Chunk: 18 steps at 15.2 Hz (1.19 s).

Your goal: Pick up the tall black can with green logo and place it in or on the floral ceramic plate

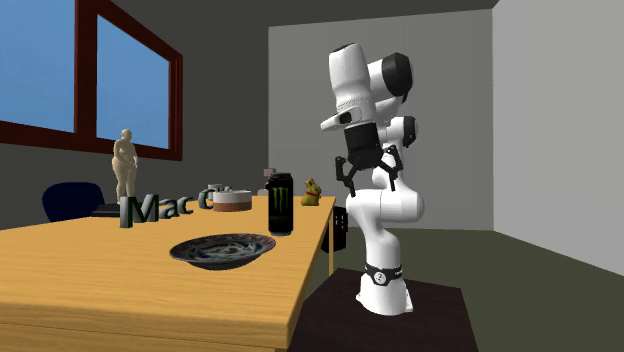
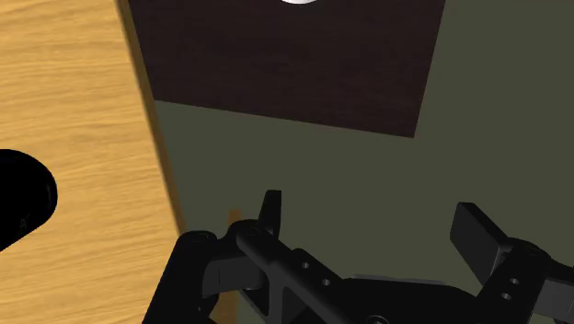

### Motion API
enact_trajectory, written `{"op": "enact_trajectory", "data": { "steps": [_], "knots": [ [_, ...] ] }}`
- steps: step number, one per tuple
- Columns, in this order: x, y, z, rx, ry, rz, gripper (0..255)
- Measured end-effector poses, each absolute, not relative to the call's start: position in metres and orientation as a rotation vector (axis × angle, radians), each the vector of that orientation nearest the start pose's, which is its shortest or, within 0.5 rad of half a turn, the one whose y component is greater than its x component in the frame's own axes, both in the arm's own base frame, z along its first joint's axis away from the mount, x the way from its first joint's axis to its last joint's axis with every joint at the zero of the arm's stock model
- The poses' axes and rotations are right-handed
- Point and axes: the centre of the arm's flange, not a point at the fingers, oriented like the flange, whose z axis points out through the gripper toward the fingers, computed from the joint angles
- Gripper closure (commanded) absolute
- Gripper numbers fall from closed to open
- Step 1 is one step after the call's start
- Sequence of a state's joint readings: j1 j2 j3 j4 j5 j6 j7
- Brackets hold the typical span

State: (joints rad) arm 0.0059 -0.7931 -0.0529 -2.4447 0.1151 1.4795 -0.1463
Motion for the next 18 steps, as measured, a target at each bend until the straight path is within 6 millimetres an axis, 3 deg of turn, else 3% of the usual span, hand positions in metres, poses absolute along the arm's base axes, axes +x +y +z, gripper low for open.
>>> {"op": "enact_trajectory", "data": {
  "steps": [3,10,18],
  "knots": [
    [0.294,-0.017,0.549,-2.972,-0.174,0.221,0],
    [0.306,-0.092,0.566,-3.043,-0.157,0.135,0],
    [0.32,-0.18,0.599,-3.125,-0.137,0.031,0]
  ]
}}
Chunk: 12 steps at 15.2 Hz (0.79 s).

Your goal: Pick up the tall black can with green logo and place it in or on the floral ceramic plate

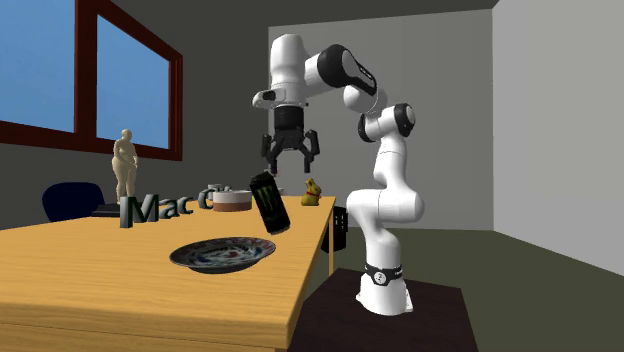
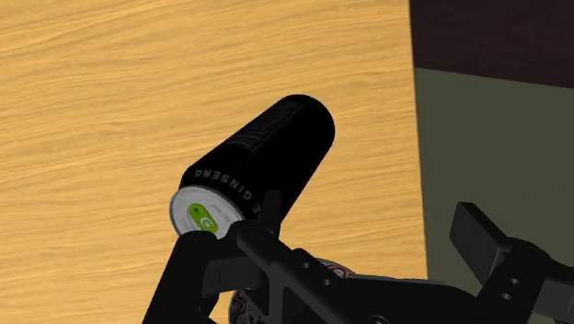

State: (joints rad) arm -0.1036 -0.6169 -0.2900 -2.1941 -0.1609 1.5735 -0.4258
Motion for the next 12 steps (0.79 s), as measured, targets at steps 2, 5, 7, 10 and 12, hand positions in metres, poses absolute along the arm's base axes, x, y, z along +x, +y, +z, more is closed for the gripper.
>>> {"op": "enact_trajectory", "data": {
  "steps": [2,5,7,10,12],
  "knots": [
    [0.32,-0.199,0.605,-3.142,-0.133,0.008,0],
    [0.321,-0.205,0.596,-3.148,-0.132,0.001,0],
    [0.321,-0.206,0.588,-3.149,-0.132,0.0,0],
    [0.322,-0.206,0.571,-3.149,-0.132,0.0,0],
    [0.321,-0.206,0.568,-3.149,-0.132,0.0,0]
  ]
}}
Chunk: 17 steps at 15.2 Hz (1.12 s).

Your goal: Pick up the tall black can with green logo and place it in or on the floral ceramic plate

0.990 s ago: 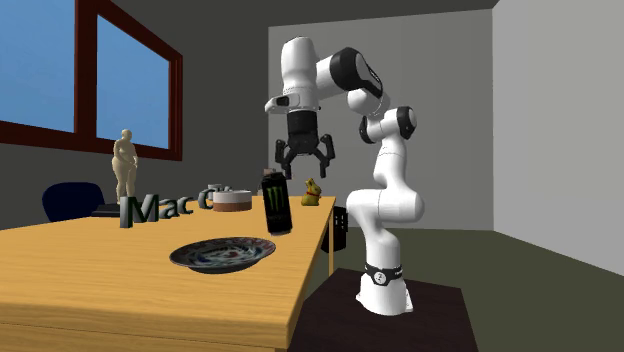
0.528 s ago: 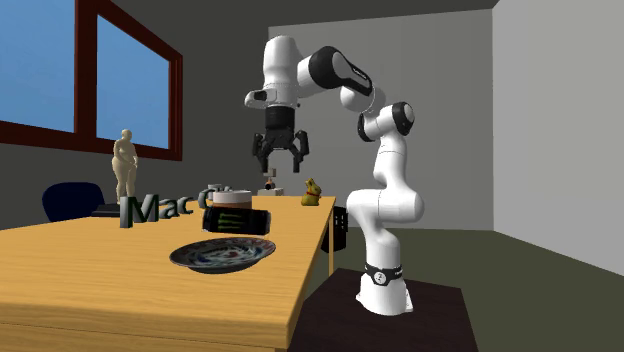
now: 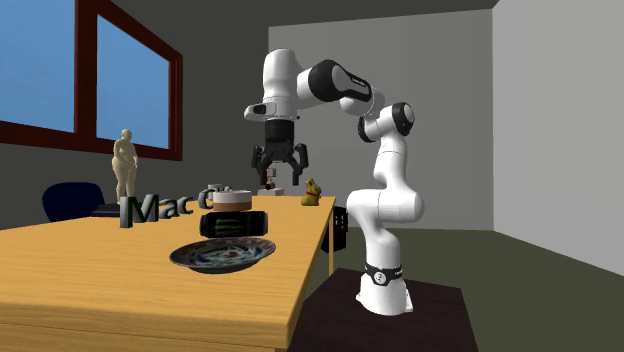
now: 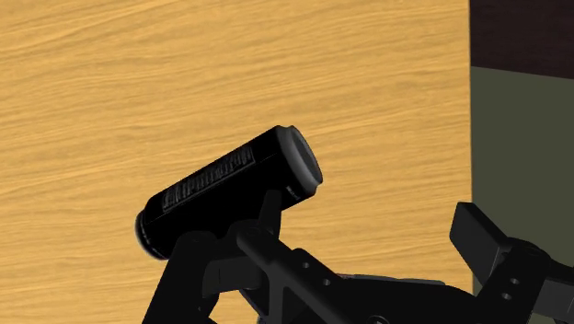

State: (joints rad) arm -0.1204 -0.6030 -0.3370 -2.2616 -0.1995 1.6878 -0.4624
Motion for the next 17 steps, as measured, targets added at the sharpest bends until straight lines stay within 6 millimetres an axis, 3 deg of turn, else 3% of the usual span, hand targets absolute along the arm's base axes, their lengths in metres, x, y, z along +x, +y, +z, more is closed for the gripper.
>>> {"op": "enact_trajectory", "data": {
  "steps": [4,5,14,15,17],
  "knots": [
    [0.3211,-0.2063,0.5676,-3.15,-0.132,-0.001,0],
    [0.3211,-0.2063,0.5676,-3.15,-0.132,-0.001,255],
    [0.3211,-0.2063,0.5676,-3.15,-0.132,-0.001,255],
    [0.3211,-0.2063,0.5676,-3.15,-0.132,-0.001,0],
    [0.326,-0.21,0.5645,-3.15,-0.076,-0.002,0]
  ]
}}
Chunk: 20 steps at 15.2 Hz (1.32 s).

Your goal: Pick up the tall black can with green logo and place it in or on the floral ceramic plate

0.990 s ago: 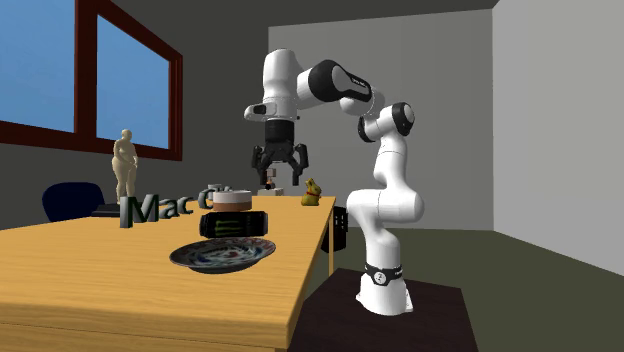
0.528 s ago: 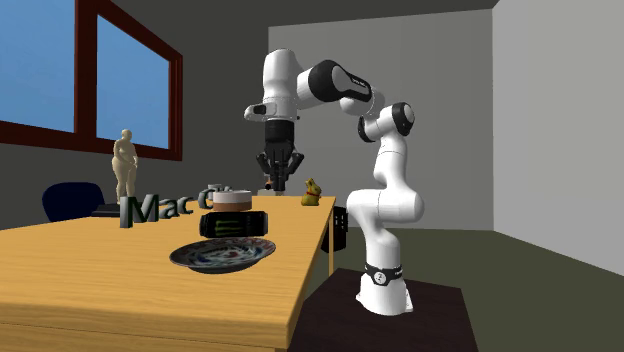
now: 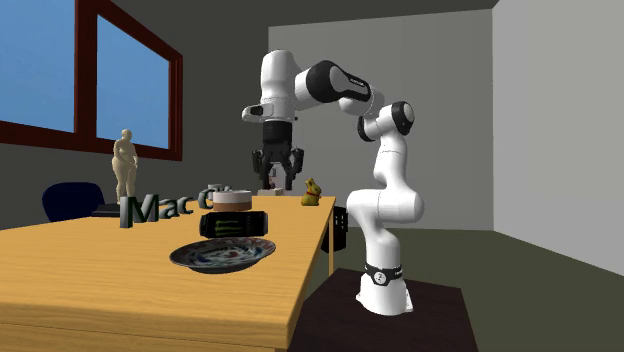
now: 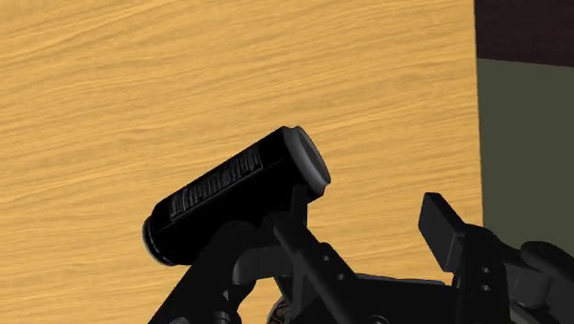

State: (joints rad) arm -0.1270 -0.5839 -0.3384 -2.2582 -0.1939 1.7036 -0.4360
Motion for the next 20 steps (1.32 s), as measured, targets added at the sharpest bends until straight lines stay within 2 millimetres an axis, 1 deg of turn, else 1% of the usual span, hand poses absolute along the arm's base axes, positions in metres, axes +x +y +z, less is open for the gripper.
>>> {"op": "enact_trajectory", "data": {
  "steps": [2,4,6,8,9,10,12,17,20],
  "knots": [
    [0.339,-0.225,0.554,-3.145,0.126,-0.007,0],
    [0.351,-0.239,0.544,-3.123,0.365,-0.013,0],
    [0.363,-0.263,0.533,-3.079,0.616,-0.021,0],
    [0.37,-0.287,0.523,-3.015,0.863,-0.028,0],
    [0.373,-0.295,0.518,-2.983,0.964,-0.03,0],
    [0.373,-0.298,0.512,-2.964,1.018,-0.031,0],
    [0.374,-0.303,0.5,-2.949,1.06,-0.032,0],
    [0.375,-0.303,0.475,-2.944,1.074,-0.033,0],
    [0.376,-0.303,0.471,-2.944,1.075,-0.034,0]
  ]
}}
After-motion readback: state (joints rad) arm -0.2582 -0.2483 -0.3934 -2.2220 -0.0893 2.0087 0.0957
